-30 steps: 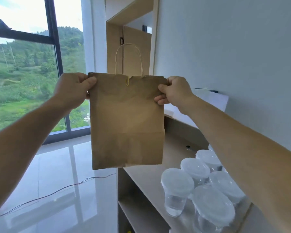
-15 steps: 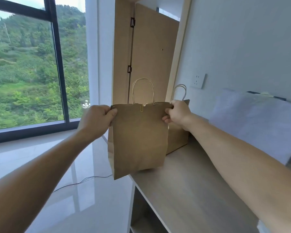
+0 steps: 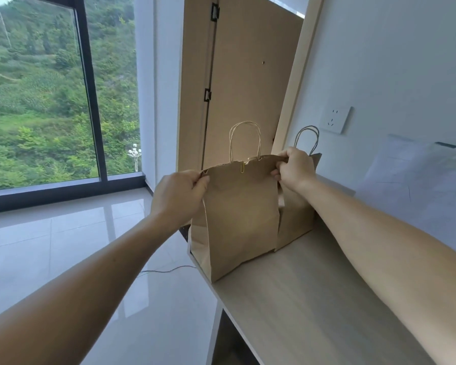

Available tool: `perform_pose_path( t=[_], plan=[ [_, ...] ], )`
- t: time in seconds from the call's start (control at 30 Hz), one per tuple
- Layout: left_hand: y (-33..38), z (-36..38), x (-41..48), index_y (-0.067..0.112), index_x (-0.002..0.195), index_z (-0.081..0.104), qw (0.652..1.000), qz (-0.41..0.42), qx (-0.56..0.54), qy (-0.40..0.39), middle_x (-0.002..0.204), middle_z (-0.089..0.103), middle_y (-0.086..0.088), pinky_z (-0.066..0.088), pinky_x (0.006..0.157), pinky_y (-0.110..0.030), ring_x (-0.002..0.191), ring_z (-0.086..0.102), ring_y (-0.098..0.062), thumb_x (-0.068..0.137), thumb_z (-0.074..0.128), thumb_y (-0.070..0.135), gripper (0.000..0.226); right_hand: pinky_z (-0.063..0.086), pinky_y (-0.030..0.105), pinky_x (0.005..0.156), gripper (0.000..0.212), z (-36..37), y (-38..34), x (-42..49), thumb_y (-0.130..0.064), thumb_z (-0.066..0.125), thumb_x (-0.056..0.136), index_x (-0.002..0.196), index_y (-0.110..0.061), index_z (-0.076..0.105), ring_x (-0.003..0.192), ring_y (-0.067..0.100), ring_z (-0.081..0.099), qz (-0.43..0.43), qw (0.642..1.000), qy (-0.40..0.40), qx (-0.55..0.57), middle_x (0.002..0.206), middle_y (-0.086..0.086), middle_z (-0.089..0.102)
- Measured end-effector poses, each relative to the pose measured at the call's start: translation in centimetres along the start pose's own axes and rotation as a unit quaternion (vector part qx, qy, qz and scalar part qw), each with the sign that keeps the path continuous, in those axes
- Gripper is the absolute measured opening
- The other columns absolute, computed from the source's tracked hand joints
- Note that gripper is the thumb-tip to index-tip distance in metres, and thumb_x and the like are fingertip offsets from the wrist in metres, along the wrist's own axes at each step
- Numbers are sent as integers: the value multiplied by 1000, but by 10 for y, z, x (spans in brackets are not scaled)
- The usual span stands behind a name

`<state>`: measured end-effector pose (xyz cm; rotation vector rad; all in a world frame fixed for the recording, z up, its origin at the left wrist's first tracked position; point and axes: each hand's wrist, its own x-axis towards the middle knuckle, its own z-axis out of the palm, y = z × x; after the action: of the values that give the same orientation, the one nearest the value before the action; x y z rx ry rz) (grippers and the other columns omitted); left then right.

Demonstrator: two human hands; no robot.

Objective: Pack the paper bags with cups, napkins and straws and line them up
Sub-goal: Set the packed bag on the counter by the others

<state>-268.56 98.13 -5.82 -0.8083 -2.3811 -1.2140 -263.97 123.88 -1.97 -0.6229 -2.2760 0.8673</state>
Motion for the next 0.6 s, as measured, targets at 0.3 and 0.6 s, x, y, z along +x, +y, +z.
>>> perform_pose_path(
  t=[0.3,0.6],
  plan=[
    [3,21,3,16,91,70,1000,14,12,6,79,71,-1,50,67,-37,75,63,-25,97,53,34,26,53,41,94,30,-21,22,-18,-15,62,91,121,-16,59,101,23,66,7,1000,-1,-27,110,3,67],
    [70,50,-29,23,143,34,956,185,226,21,155,18,-6,8,116,-51,146,8,-30,78,67,38,74,34,37,112,74,-108,41,-97,-42,65,91,151,-16,32,139,23,40,-9,971,-141,-194,154,5,36]
  ],
)
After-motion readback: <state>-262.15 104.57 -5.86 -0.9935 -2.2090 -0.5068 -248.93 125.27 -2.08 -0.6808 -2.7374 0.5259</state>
